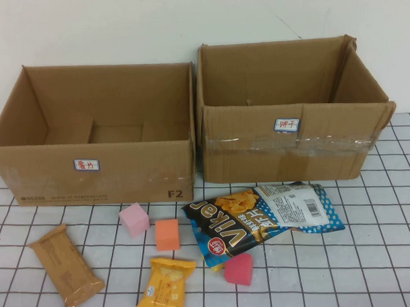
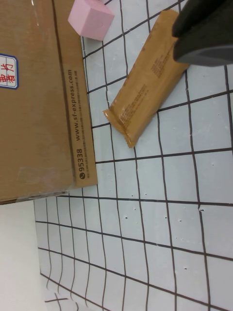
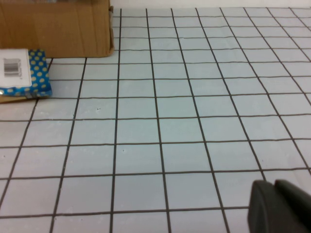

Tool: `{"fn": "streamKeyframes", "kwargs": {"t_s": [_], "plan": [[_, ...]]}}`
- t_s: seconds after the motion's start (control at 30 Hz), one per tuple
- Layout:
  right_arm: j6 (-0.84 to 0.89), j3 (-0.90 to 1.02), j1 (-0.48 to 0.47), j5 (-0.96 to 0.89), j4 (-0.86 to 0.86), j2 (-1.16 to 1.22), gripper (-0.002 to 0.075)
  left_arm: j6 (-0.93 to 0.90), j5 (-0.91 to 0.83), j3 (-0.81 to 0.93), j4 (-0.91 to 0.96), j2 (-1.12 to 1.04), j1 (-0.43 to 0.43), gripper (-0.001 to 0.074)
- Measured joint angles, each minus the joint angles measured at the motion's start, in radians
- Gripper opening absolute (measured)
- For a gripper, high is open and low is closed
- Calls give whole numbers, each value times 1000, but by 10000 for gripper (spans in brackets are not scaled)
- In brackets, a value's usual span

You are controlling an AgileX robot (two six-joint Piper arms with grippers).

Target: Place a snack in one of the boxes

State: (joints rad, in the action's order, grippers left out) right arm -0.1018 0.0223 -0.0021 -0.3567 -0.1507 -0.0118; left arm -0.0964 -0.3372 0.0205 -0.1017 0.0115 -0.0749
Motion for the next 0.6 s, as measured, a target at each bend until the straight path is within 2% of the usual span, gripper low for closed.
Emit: {"fn": "streamKeyframes", "kwargs": {"t_s": [0.27,0.47,0.6], "plan": [[0,7,0,55,0,0,-1,0,16,0,0,0,0,-1],[0,6,0,336,-44,0,-1,0,323,6,0,0,0,-1],[0,6,0,602,-53,0,-1,-2,524,6,2,0,0,-1]]}}
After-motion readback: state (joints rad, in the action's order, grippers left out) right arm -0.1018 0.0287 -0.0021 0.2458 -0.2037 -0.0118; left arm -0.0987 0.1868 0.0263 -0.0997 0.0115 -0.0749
